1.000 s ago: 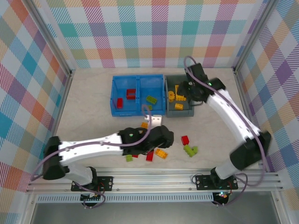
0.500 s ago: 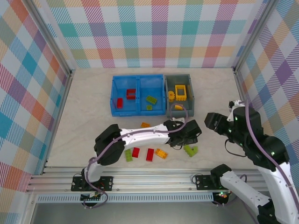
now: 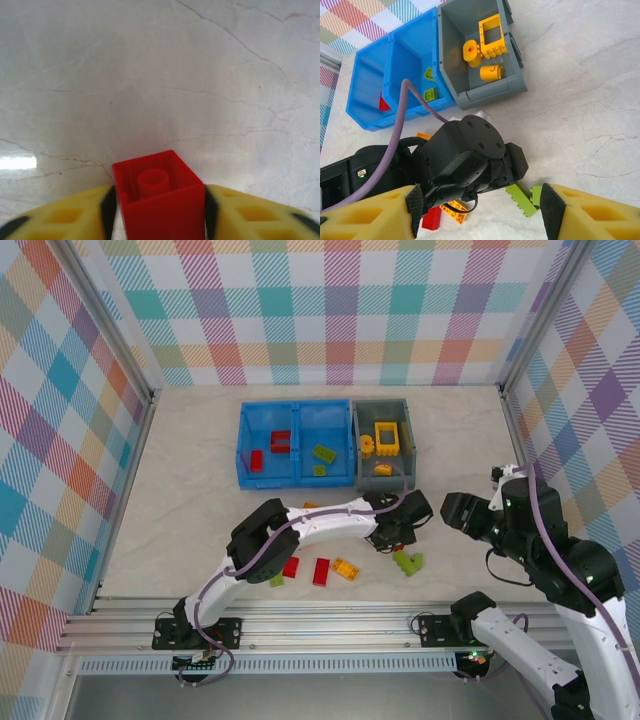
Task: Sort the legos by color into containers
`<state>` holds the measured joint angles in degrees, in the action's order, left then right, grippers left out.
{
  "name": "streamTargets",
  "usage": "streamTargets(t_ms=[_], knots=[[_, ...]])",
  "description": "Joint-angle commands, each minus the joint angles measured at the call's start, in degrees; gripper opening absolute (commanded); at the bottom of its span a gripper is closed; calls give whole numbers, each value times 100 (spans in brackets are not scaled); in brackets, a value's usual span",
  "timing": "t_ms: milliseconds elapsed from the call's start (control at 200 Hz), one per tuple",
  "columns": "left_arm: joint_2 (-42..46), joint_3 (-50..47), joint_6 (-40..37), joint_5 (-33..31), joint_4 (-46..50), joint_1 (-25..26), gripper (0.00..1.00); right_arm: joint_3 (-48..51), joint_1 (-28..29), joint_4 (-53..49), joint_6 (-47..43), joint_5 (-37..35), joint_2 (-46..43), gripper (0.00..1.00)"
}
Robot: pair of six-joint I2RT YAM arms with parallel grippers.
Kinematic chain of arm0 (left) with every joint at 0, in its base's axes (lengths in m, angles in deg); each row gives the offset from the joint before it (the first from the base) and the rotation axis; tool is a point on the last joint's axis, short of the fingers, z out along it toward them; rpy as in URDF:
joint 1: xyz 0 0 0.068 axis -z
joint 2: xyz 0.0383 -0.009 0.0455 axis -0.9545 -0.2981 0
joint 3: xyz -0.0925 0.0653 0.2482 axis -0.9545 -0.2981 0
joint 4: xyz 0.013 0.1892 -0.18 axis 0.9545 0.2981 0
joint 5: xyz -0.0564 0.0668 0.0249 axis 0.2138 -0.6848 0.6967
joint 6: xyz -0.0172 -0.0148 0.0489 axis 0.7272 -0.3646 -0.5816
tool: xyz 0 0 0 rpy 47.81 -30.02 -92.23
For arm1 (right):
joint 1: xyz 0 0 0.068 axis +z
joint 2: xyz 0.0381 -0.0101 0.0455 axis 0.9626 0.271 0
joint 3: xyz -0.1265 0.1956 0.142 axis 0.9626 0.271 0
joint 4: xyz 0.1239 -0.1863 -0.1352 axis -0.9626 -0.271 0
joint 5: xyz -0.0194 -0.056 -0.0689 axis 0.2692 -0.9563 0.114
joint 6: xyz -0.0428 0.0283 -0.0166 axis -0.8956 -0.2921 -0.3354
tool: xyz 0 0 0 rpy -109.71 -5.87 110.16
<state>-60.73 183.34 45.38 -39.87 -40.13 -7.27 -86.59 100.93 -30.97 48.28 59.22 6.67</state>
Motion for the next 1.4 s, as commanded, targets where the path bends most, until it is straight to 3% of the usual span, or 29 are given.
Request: streamTargets(t_ms=[0, 120, 225, 335, 470, 565, 705, 825, 930, 1170, 1395], knots=[[87, 0, -85, -62, 34, -17, 38, 87, 24, 48, -17, 128, 39, 65], [585, -375, -163, -408, -25, -19, 23, 47, 24, 130, -184, 304, 48, 65], [1324, -900, -357, -722, -61, -67, 22, -91, 24, 300, -507, 802, 122, 65], [2409, -1696, -600, -1070, -76, -200, 22, -48, 23, 781, -1052, 1848, 148, 65], [3628, -2425, -1019, -1154, 487, -786, 23, 71, 48, 1151, -1481, 2746, 455, 63], [4360, -2778, -1492, -1022, 865, -1494, 23, 233, 398, 1582, -1473, 2593, 692, 62], [4953, -3060, -2312, -593, 974, -2755, 24, 341, 1720, 2369, -1351, 1569, 1251, 62], [4706, -2992, -2917, -341, 858, -3610, 24, 420, 2737, 3045, -1196, 694, 1869, 62], [4116, -2715, -3264, -196, 652, -4056, 23, 469, 3138, 3525, -1006, 175, 2275, 62], [2537, -1852, -3731, -359, 606, -4407, 24, 551, 3308, 3900, -769, -44, 2646, 62], [1934, -1565, -3826, -497, 468, -4525, 26, 739, 3320, 3858, -648, 10, 2567, 63]])
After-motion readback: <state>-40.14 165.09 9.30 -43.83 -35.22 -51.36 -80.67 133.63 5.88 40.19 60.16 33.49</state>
